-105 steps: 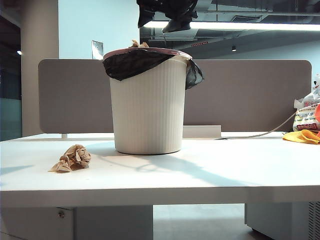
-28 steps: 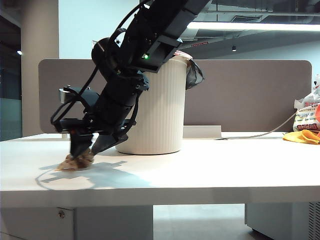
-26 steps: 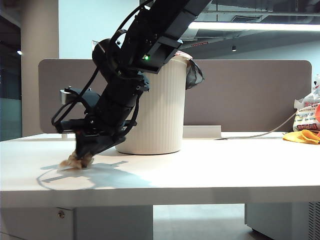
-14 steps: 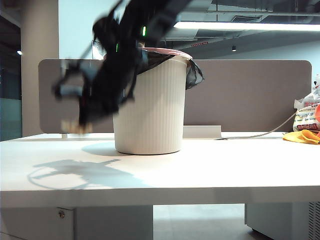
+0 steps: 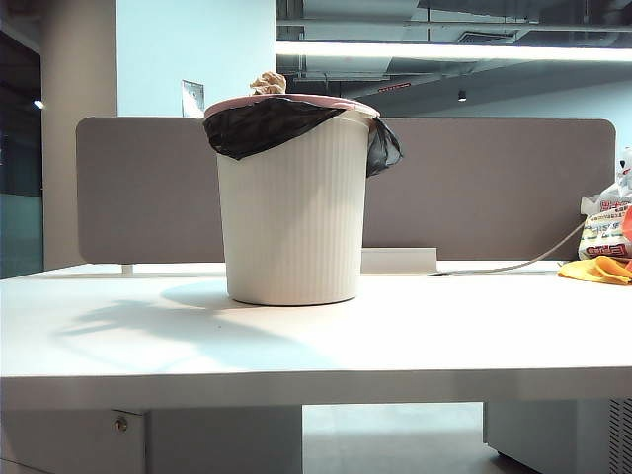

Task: Pick up all the trash on the table and put it in the trash can.

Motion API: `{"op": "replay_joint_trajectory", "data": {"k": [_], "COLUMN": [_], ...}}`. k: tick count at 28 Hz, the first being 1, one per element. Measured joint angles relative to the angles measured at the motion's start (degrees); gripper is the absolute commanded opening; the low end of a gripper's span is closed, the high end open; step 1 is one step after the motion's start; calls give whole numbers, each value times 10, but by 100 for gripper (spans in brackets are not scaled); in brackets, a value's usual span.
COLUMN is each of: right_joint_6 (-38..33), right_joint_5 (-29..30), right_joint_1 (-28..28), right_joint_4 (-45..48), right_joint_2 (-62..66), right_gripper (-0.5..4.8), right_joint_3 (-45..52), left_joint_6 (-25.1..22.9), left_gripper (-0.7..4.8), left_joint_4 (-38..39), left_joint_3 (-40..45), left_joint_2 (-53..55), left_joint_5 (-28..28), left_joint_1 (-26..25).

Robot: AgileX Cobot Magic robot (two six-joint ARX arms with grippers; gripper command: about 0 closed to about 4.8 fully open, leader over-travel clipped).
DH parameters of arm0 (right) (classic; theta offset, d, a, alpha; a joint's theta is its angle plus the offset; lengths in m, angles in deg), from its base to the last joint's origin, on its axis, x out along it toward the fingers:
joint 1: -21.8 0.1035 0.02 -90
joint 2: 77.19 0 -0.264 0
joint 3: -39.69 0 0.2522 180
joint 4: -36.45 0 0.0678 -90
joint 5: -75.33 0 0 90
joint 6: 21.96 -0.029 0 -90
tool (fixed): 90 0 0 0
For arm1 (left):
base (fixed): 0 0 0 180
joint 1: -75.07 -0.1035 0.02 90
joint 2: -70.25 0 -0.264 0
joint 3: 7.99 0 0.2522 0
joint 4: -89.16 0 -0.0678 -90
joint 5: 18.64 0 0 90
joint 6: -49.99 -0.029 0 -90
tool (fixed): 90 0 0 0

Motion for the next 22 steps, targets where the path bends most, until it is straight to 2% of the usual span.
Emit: {"op": "replay_joint_trajectory", "data": {"k": [4, 9, 18, 19, 20, 22], "right_joint_6": [-1, -3, -3, -3, -3, -1], "right_joint_5": [0, -2, -2, -2, -2, -2], "right_joint_1": [-46, -94, -121, -121, -121, -120], "right_joint_4": [-7, -9, -18, -20, -23, -23], "right_joint_2": [0, 8, 80, 85, 88, 90], "right_gripper": [-5, -5, -3, 14, 57, 247], "right_joint_3": [-38, -40, -38, -36, -36, -36], "left_joint_6": [0, 0, 0, 0, 0, 0], "left_gripper": [-5, -5, -5, -5, -6, -5], "left_joint_4": [-14, -47, -59, -58, -58, -58], "left_joint_3": [-61, -121, -158, -158, -158, -158], "left_joint_2": [73, 148, 202, 202, 202, 201], "left_joint_5": [-7, -12, -22, -22, -22, -22], "left_joint_1": [0, 0, 0, 0, 0, 0]}}
